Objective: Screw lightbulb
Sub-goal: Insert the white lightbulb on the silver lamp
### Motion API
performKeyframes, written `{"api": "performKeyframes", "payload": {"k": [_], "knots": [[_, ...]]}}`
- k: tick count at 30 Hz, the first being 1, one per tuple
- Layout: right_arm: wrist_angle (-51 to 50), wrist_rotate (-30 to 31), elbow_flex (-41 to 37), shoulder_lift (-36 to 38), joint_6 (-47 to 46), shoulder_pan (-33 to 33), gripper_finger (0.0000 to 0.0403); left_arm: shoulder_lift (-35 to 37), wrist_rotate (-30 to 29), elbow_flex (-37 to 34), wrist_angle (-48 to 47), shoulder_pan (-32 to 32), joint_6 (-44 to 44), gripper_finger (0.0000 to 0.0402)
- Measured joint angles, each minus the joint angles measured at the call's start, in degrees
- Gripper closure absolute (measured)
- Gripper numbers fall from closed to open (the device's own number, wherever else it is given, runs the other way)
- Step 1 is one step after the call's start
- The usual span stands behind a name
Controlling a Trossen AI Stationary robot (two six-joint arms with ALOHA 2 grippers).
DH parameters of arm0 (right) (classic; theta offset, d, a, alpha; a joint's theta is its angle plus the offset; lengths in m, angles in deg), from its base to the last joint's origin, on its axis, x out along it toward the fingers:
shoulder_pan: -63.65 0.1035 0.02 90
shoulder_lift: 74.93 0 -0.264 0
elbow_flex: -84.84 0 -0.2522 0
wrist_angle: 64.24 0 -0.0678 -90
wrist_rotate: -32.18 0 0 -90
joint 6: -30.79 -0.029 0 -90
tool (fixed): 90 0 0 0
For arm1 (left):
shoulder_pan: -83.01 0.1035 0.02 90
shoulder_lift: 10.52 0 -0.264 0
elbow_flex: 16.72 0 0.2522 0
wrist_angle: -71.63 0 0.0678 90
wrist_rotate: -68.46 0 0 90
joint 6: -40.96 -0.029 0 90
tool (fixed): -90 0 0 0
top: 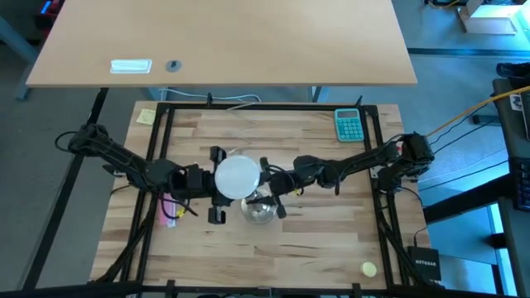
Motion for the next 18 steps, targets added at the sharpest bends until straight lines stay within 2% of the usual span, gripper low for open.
{"api": "performKeyframes", "payload": {"k": [5,12,14,18], "knots": [[1.03,5.06,0.26,-0.11,0.87,0.07,0.0254,0.02,-0.26,-0.02,2.29,0.75,-3.47,0.0263],[-9.68,19.49,-0.83,-0.11,3.07,0.22,0.0254,-0.19,-5.64,-0.33,-2.11,2.37,-4.37,0.0264],[-10.41,23.48,-1.91,-0.13,2.28,0.22,0.0254,-0.01,-7.81,-0.24,-2.54,2.9,-4.45,0.0264],[-9.54,29.98,-3.08,-0.23,-0.18,0.24,0.0254,-0.08,-8.15,-0.94,-0.26,3.62,-4.45,0.0264]]}}
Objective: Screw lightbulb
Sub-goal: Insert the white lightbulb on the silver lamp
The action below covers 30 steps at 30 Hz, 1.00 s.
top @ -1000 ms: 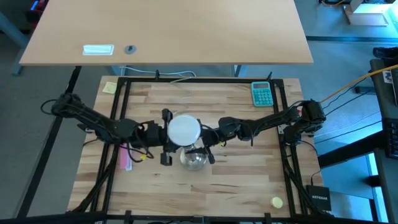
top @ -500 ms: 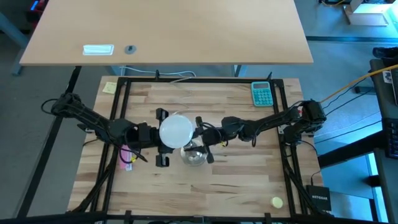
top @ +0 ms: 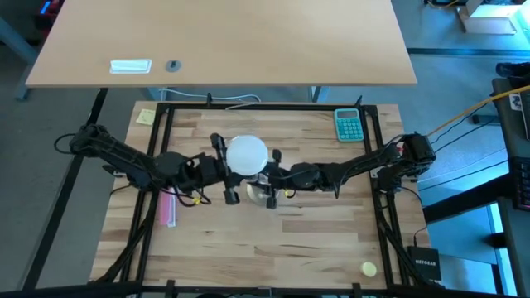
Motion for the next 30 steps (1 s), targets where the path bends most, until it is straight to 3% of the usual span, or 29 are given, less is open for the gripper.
{"api": "performKeyframes", "payload": {"k": [10,12,17,20,25,30], "knots": [[-1.36,0.39,-0.2,-0.32,-3.88,-0.17,0.0252,0.09,0.81,0.04,1.44,-0.04,-0.01,0.0264],[-4.73,-0.1,-0.3,1.14,-3.89,-0.11,0.021,0.08,1.84,0.04,1.32,-0.06,0.45,0.0264],[-17.15,-0.73,-0.66,8.19,-5.12,-0.08,0.0061,1.0,2.24,0.07,-0.92,-0.56,0.3,0.0264],[-23.03,-3.22,-0.5,12.62,-8.66,0.52,0.0015,2.27,2.33,0.07,-3.94,-0.89,0.25,0.0264],[-27.55,-0.75,-0.45,20.33,-6.74,3.13,0.0042,5.88,1.33,0.07,-17.62,-2.35,1.52,0.0264],[-17.0,1.4,-0.26,24.81,-3.49,5.32,0.007,7.84,1.22,0.15,-21.83,-4.03,2.63,0.0264]]}}
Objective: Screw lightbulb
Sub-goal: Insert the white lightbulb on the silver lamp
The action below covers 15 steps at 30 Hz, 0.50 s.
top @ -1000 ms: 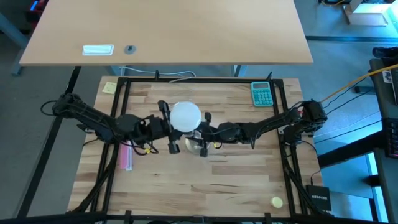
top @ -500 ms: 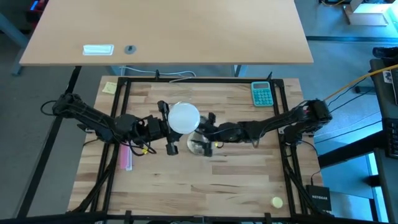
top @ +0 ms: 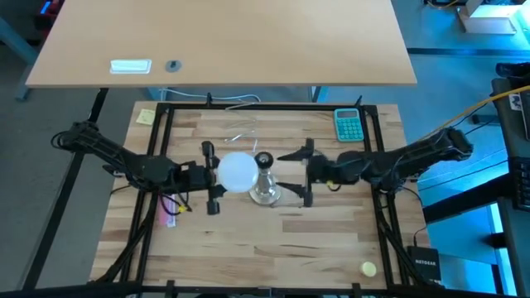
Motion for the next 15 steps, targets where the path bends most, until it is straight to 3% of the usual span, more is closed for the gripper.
{"api": "performKeyframes", "payload": {"k": [8,12,15], "knots": [[25.05,-3.93,-0.07,-7.77,9.5,-0.2,0.0107,-0.98,2.13,-0.07,-0.72,-0.01,2.6,0.0264],[26.51,-3.94,2.98,-11.39,13.13,-0.18,0.0144,-1.01,2.12,-0.07,-0.49,-0.58,3.1,0.0264],[26.36,-4.53,6.41,-13.83,14.08,-0.21,0.0195,-1.01,2.12,-0.07,-0.53,-0.5,3.48,0.0264]]}}
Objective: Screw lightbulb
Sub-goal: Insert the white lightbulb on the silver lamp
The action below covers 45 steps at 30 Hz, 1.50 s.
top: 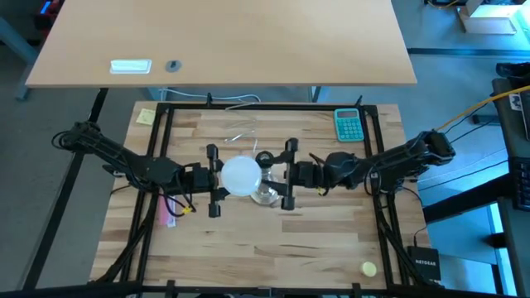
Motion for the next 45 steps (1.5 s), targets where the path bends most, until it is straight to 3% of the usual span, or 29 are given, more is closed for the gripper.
{"api": "performKeyframes", "payload": {"k": [5,8,14,26,30,33,37,41,45], "knots": [[-0.86,-0.82,4.19,-1.49,2.24,0.0,0.0296,0.09,0.0,0.11,0.19,0.0,0.26,0.0264],[-2.38,-4.79,5.65,-1.49,2.21,-0.02,0.0345,0.09,0.15,0.13,-0.08,-0.02,0.48,0.0264],[-1.98,-4.59,6.59,-2.64,2.09,-0.04,0.0398,-0.84,0.47,0.13,-0.27,0.18,0.65,0.0264],[-0.88,-3.79,6.64,-2.64,2.91,-0.04,0.0379,-1.03,1.75,0.07,0.06,0.7,0.91,0.0264],[-3.55,2.08,6.64,-1.05,3.59,0.49,0.0366,-0.16,-0.08,0.05,-0.16,0.22,0.72,0.0264],[-12.69,9.66,6.75,3.8,3.65,1.25,0.0334,0.82,-3.13,-0.04,-0.61,-0.39,-0.17,0.0264],[-33.68,21.41,6.77,9.59,-3.24,2.69,0.0273,1.62,-3.65,0.0,1.86,-0.54,-1.3,0.0264],[-47.76,21.38,3.81,12.59,-15.68,2.62,0.0213,1.47,-3.74,-0.02,5.14,0.3,-3.17,0.0264],[-40.51,19.39,-8.86,10.67,-22.31,2.58,0.0166,1.55,-3.74,-0.02,6.86,1.49,-3.92,0.0265]]}}
